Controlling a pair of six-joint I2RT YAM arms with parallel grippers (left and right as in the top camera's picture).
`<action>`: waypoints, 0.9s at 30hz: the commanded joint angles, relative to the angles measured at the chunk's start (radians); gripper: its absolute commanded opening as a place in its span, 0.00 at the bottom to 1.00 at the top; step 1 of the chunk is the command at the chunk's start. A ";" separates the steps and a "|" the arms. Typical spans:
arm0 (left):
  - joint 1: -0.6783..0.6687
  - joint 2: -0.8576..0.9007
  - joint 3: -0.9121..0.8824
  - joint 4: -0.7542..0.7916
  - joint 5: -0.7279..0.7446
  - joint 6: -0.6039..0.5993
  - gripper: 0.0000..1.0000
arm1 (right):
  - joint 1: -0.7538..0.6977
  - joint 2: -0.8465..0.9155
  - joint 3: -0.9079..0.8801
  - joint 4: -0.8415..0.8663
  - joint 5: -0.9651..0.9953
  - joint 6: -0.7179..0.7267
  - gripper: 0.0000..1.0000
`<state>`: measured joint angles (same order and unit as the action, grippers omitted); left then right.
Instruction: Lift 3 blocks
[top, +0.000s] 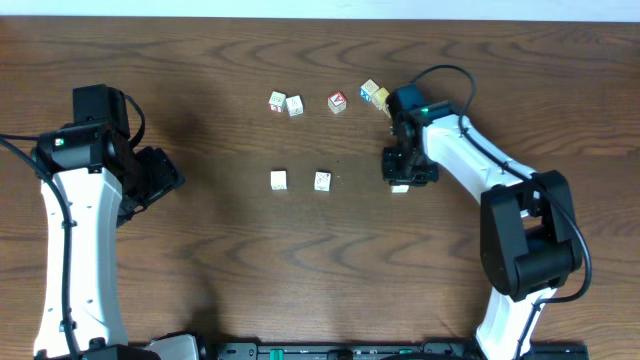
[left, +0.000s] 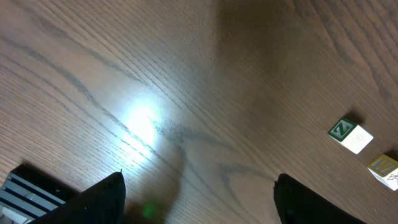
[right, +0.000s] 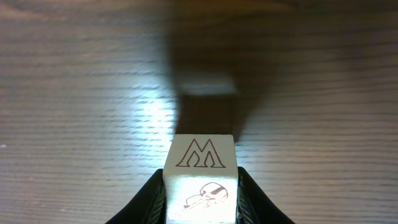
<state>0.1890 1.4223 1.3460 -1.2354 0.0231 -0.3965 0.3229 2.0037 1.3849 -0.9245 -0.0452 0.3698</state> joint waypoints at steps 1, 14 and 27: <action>0.003 -0.003 0.018 -0.006 -0.006 -0.009 0.77 | -0.025 0.014 -0.011 0.002 0.005 -0.025 0.22; 0.003 -0.003 0.018 -0.006 -0.006 -0.009 0.77 | 0.002 0.014 -0.011 0.002 -0.043 -0.084 0.24; 0.003 -0.003 0.018 -0.006 -0.006 -0.009 0.77 | 0.001 0.014 -0.003 0.008 -0.042 -0.075 0.49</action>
<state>0.1890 1.4223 1.3460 -1.2354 0.0231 -0.3965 0.3061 2.0041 1.3811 -0.9161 -0.0795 0.3008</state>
